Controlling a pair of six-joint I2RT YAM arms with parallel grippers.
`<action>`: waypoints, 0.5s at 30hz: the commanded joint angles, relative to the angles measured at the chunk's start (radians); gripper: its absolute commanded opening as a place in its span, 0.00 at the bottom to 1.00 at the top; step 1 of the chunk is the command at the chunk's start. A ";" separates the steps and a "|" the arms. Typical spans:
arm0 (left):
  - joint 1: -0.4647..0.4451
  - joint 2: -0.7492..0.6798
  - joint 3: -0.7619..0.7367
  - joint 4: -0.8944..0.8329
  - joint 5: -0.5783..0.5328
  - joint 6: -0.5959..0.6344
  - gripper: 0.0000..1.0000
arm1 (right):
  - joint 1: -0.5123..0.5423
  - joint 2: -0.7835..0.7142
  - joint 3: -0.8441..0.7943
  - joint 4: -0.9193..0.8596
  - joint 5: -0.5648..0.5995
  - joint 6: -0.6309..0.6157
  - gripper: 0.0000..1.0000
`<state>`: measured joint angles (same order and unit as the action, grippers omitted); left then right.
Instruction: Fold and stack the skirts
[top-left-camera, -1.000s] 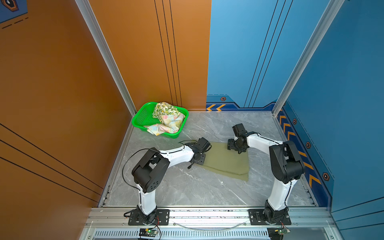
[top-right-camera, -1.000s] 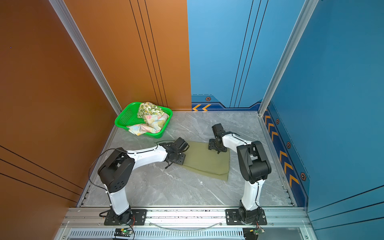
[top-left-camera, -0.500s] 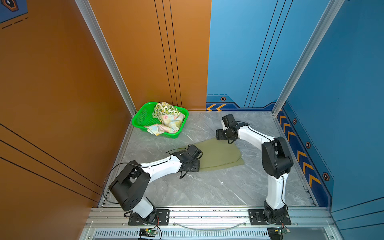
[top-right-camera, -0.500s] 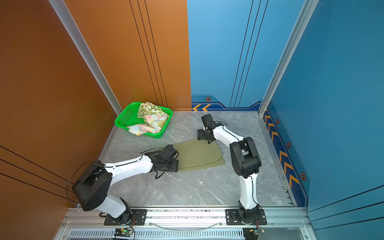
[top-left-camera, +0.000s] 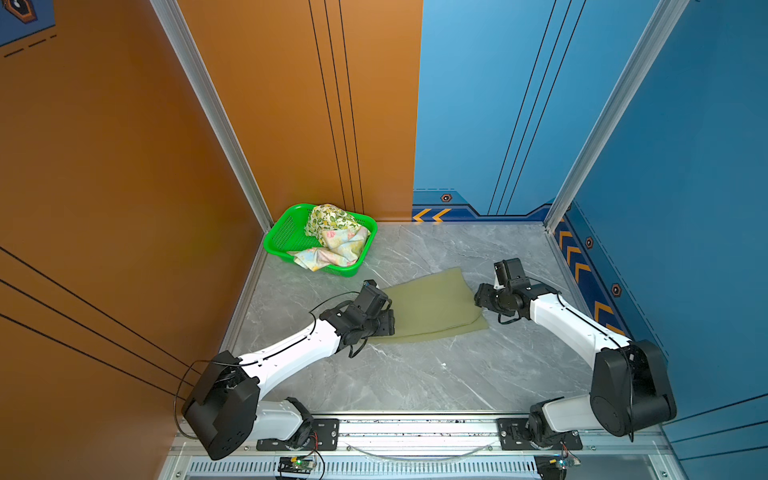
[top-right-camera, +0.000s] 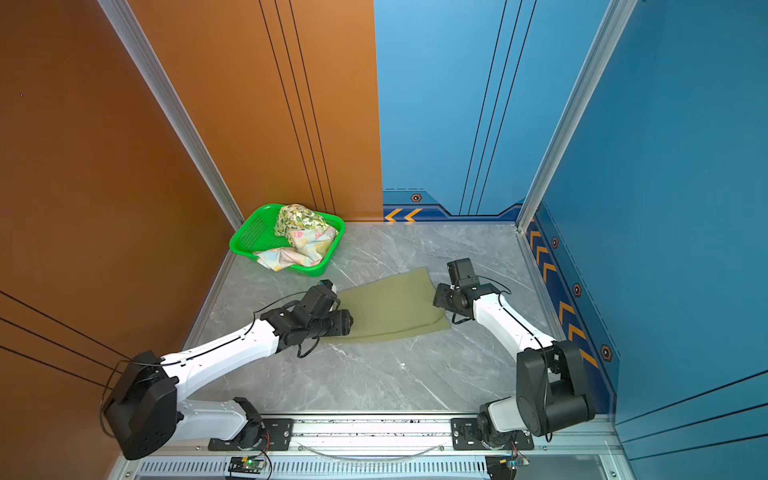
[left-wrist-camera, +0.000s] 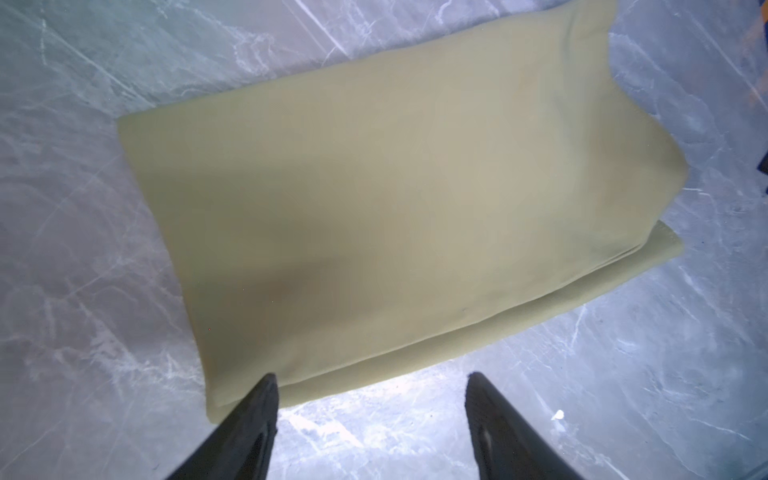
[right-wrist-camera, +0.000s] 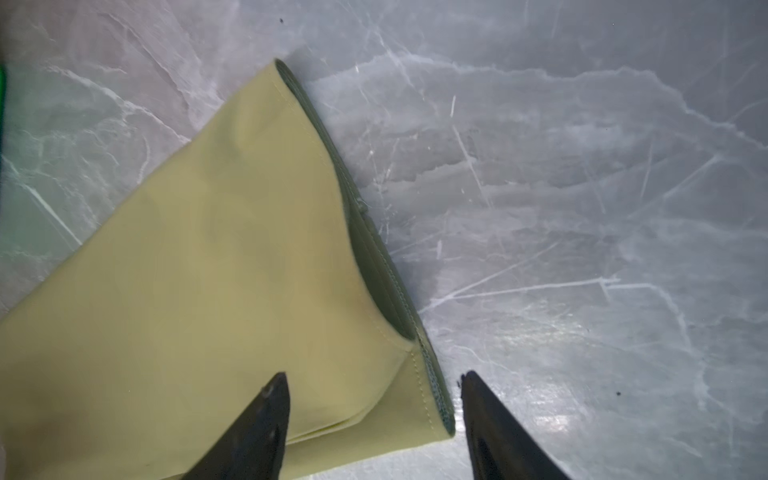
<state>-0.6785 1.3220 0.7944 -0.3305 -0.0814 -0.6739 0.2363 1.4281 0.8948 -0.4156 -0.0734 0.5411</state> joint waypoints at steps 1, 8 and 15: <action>0.028 -0.037 -0.044 -0.027 -0.012 0.016 0.71 | -0.010 0.028 -0.028 0.082 -0.086 0.079 0.60; 0.050 -0.068 -0.104 -0.013 -0.005 0.002 0.69 | -0.013 0.084 -0.063 0.130 -0.128 0.131 0.47; 0.059 -0.069 -0.126 0.003 0.005 -0.006 0.67 | -0.012 0.085 -0.105 0.131 -0.101 0.114 0.45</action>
<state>-0.6308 1.2636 0.6846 -0.3317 -0.0807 -0.6750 0.2287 1.5097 0.8127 -0.3012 -0.1802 0.6487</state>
